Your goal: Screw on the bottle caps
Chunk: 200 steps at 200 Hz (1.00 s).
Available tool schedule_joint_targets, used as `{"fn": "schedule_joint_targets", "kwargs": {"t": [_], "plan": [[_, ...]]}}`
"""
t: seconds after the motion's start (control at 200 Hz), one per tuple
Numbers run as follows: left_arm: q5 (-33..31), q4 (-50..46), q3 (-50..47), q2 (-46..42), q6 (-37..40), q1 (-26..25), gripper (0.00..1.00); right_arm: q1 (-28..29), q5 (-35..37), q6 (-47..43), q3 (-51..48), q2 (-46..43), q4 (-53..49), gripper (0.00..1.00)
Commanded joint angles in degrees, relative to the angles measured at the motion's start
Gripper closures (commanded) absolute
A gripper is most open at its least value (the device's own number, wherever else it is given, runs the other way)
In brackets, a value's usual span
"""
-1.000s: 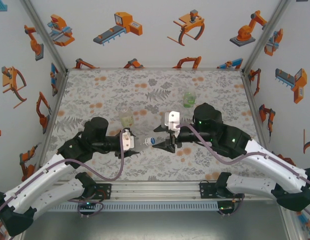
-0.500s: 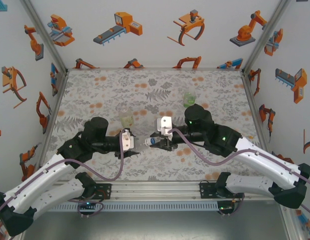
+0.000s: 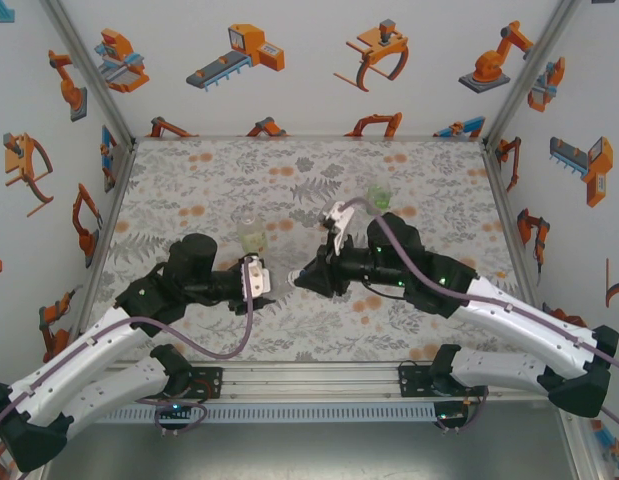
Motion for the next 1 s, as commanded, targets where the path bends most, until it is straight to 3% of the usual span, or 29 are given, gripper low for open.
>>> {"fn": "schedule_joint_targets", "kwargs": {"t": [0.0,0.07,0.12,0.305,0.32,0.441,0.516,0.721,0.996], "plan": [[-0.8,3.0,1.1,0.2,-0.3,-0.2,1.00,-0.2,11.3,36.7,-1.1,2.1,-0.4,1.00],[-1.2,3.6,1.1,0.4,-0.3,-0.2,1.00,-0.3,11.3,50.1,-1.9,3.0,-2.7,1.00],[-1.2,3.7,1.1,0.6,-0.1,-0.2,1.00,-0.3,10.7,54.2,-2.9,3.3,-0.5,1.00],[-1.1,2.8,1.1,0.6,0.4,-0.2,1.00,-0.3,11.6,49.2,0.4,4.5,-1.1,1.00],[-1.0,2.7,1.1,0.7,0.4,-0.2,1.00,-0.3,11.9,48.8,0.6,4.4,-1.1,0.96],[-0.2,2.2,1.2,0.3,0.6,-0.2,1.00,-0.3,12.2,32.8,2.3,2.5,-0.9,0.59],[1.3,1.9,1.1,0.1,0.8,-0.2,1.00,-0.3,10.3,21.1,2.3,0.6,0.3,0.48],[5.3,0.8,1.6,0.0,0.9,-0.3,1.00,-0.3,2.0,-7.2,1.8,-3.8,2.0,0.40],[7.5,-0.2,1.9,-0.6,0.5,-0.2,1.00,-0.3,-14.7,-44.7,6.9,-3.1,-8.4,0.40]]}}
